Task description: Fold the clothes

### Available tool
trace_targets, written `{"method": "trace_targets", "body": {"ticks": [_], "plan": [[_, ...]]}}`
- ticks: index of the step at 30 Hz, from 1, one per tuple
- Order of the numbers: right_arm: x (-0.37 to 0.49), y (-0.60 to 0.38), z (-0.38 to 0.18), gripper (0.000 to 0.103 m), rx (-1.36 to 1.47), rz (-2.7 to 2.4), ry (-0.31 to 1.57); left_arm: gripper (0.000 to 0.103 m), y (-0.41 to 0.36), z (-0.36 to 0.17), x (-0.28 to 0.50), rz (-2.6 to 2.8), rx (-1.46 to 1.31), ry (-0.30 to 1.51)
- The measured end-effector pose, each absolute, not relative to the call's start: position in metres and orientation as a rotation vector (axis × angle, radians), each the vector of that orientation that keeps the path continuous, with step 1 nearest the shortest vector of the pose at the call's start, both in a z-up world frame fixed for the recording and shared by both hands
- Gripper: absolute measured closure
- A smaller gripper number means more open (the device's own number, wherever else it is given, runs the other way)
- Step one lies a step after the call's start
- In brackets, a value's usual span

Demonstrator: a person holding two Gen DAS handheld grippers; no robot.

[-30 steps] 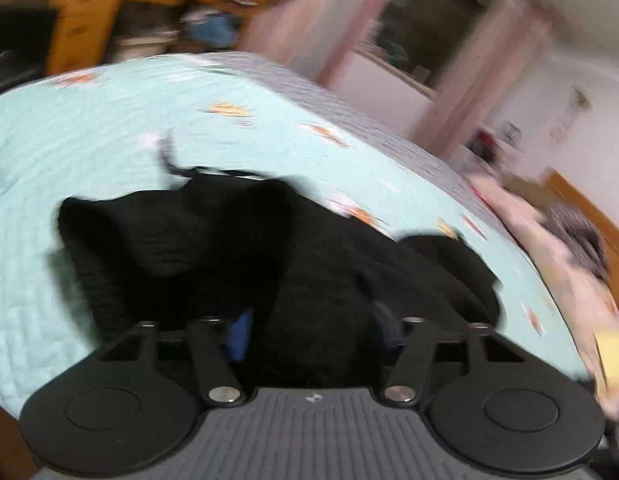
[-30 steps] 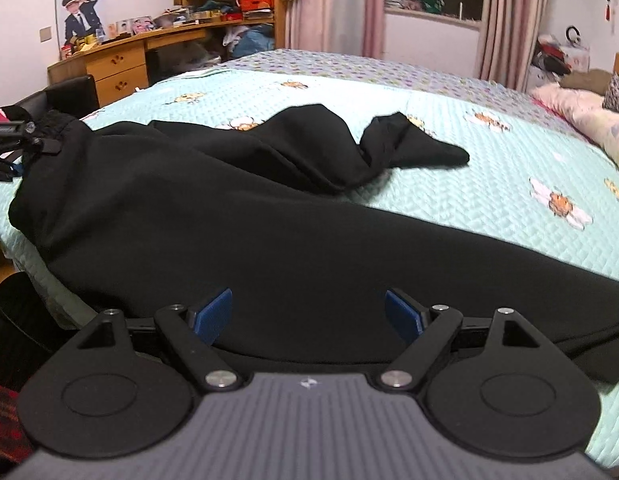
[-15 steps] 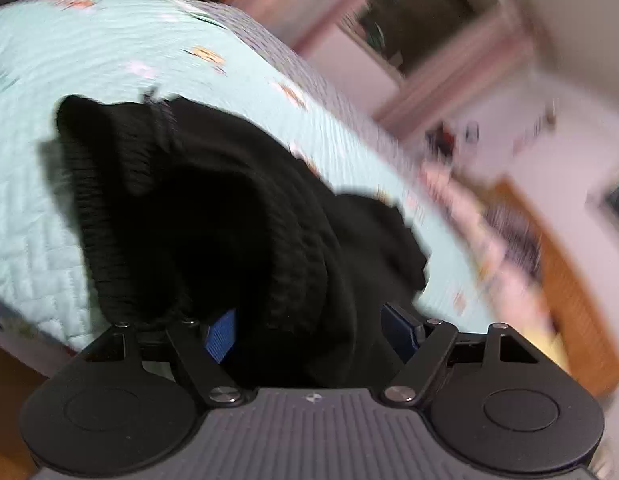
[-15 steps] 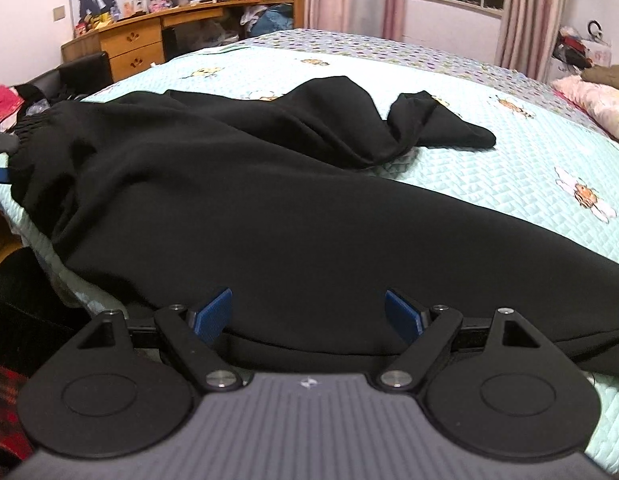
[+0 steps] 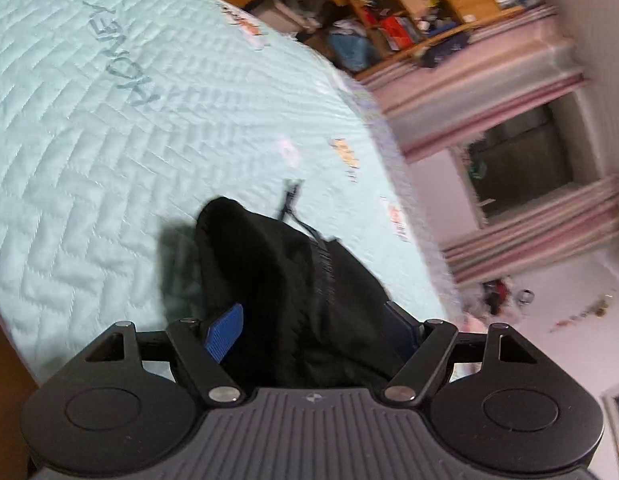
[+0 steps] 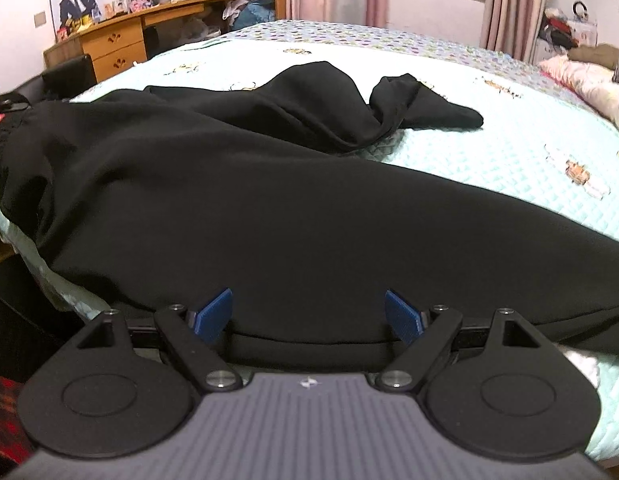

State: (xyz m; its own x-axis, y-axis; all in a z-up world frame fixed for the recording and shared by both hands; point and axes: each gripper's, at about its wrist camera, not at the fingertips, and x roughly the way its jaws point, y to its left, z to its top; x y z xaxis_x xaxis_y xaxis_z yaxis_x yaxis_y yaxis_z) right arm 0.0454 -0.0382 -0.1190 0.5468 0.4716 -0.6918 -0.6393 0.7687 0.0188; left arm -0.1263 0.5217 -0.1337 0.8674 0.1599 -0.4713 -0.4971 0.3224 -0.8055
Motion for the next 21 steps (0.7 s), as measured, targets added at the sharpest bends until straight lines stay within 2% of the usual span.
{"method": "trace_targets", "body": {"ticks": [7, 12, 13, 15, 21], "plan": [[0.05, -0.041, -0.119, 0.019, -0.241, 0.635, 0.743, 0.026, 0.537, -0.136, -0.091, 0.424, -1.133, 0.381], [0.06, -0.042, -0.118, 0.019, -0.226, 0.623, 0.739, 0.034, 0.533, -0.131, -0.05, 0.356, -1.042, 0.473], [0.065, -0.043, -0.115, 0.019, -0.218, 0.619, 0.73, 0.041, 0.532, -0.13, -0.043, 0.367, -1.014, 0.496], [0.075, -0.044, -0.111, 0.019, -0.202, 0.611, 0.712, 0.09, 0.53, -0.131, -0.037, 0.394, -1.014, 0.518], [0.132, -0.051, -0.093, 0.019, -0.06, 0.549, 0.65, 0.091, 0.481, -0.081, -0.064, 0.355, -0.821, 0.379]]}}
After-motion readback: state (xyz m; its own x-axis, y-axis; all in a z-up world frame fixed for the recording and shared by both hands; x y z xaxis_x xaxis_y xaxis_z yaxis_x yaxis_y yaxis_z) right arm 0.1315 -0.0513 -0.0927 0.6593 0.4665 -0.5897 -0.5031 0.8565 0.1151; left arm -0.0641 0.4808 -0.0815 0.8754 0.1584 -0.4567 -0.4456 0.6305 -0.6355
